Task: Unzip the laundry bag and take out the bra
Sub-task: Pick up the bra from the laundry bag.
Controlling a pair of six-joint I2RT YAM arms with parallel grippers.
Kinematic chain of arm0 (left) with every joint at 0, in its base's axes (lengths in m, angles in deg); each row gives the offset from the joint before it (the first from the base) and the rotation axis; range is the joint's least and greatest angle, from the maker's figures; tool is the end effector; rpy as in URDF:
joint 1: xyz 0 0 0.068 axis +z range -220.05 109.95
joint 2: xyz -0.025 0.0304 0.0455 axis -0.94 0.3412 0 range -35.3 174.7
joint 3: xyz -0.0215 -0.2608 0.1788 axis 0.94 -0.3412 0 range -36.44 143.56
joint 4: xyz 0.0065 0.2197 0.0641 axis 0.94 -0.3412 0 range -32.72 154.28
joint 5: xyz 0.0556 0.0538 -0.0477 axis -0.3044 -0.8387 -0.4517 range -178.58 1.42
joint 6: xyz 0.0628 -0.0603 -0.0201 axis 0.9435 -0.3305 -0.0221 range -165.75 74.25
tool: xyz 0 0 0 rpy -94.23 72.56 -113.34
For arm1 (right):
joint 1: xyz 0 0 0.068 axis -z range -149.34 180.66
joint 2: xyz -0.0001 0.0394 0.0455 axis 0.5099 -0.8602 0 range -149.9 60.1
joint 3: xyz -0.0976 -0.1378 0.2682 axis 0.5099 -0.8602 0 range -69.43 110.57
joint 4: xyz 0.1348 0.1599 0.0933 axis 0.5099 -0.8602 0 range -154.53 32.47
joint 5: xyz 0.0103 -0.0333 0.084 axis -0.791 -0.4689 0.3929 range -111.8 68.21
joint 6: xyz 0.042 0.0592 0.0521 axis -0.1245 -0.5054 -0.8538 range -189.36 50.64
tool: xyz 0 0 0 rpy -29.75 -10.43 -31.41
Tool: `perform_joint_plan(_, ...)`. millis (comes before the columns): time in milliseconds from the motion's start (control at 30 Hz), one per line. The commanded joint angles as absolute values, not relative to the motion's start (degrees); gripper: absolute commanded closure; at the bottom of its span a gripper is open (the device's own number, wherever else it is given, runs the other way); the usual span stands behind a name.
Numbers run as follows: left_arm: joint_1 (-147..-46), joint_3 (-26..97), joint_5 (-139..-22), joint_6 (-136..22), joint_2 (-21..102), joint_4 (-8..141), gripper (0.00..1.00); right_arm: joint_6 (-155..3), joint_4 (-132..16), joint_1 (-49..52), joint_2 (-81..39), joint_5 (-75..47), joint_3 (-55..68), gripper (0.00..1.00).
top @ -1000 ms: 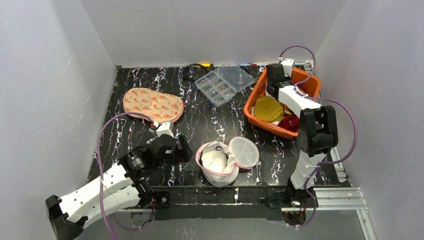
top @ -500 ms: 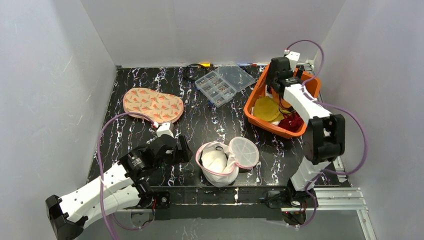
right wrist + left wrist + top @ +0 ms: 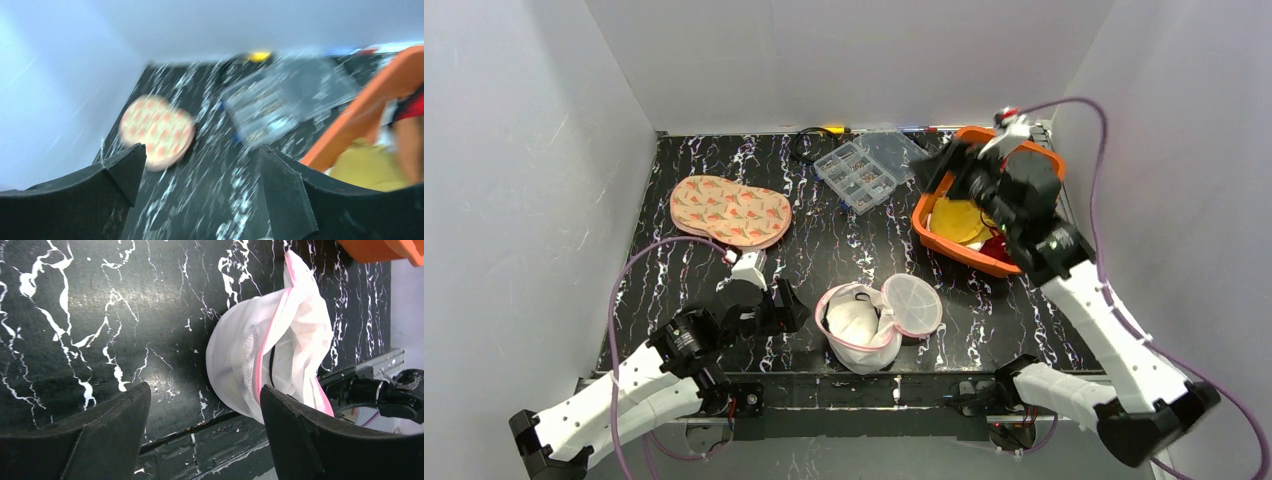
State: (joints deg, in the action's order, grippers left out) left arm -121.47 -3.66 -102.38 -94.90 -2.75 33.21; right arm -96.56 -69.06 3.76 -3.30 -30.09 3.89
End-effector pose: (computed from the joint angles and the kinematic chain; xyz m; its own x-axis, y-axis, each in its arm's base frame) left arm 0.0766 -0.0654 0.2631 -0.6868 -0.3171 -0.6540 0.1711 0.8040 -0.5695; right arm 0.2110 0.0942 0.4811 -0.1681 0.4219 -0.8909 -0.2723 0.8487 0.4533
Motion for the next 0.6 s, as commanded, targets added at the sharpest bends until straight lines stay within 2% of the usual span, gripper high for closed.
perform_joint_plan(0, -121.29, -5.18, -97.06, -93.11, -4.40, 36.57, 0.22, -96.61, -71.39, -4.38, 2.74, -15.09, -6.89, 0.14)
perform_joint_plan(100, -121.27, -4.39, -93.08, -93.37, -2.98, 37.92, 0.22, -97.47, -74.19, -14.56, 4.54, -16.22, -14.14, 0.24)
perform_joint_plan(267, -121.29, -1.20, -87.75, -95.47, 4.83, 37.56, 0.24, -100.60, -71.49, -38.47, 4.76, -33.31, -23.63, 0.30)
perform_joint_plan(467, -121.74, -1.81, -84.87, -96.77, 9.52, 39.62, 0.32, -102.94, -66.48, -48.12, 1.20, -41.59, -30.01, 0.47)
perform_joint_plan(567, -122.03, -2.58, -84.80, -96.64, 10.64, 40.09, 0.42, -102.96, -65.95, -52.65, -0.95, -45.53, -30.66, 0.49)
